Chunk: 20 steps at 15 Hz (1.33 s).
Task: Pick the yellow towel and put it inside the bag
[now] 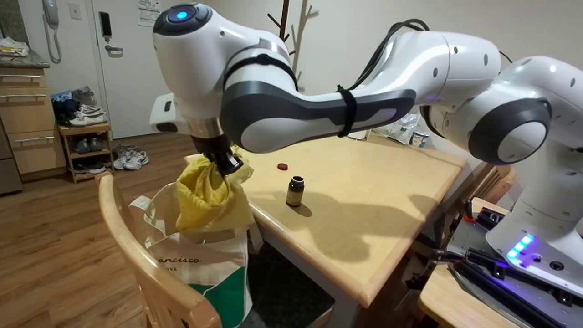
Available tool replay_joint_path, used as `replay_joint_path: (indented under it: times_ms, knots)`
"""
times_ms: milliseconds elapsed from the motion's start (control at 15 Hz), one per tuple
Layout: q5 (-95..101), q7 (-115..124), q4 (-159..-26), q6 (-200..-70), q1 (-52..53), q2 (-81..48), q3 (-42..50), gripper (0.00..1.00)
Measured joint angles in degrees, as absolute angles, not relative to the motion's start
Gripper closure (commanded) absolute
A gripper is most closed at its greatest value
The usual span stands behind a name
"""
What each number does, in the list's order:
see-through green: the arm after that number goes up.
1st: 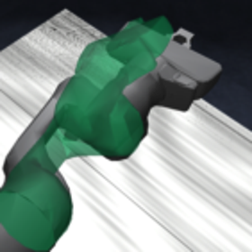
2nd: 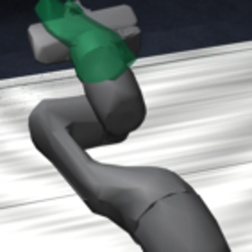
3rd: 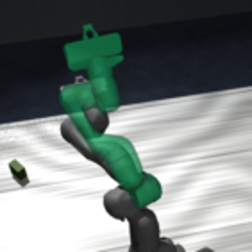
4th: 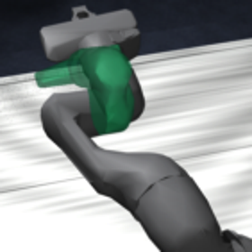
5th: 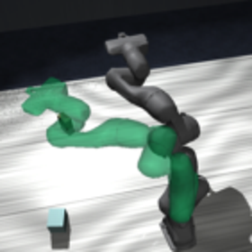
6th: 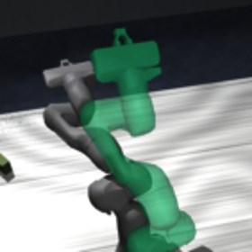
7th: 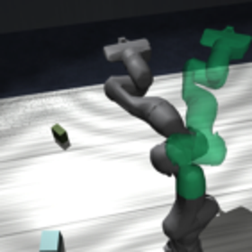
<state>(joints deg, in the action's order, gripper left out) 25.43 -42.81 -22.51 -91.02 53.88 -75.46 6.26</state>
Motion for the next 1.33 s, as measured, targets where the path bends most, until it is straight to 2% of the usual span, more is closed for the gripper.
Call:
replay_joint_path:
  times_ms: [667, 1333]
  knots:
    - [25.4, -45.1, -22.4, -102.6, 53.2, -76.5, 6.2, 0.95]
    - [25.3, -45.9, -22.7, -100.4, 48.7, -76.2, 6.9, 0.95]
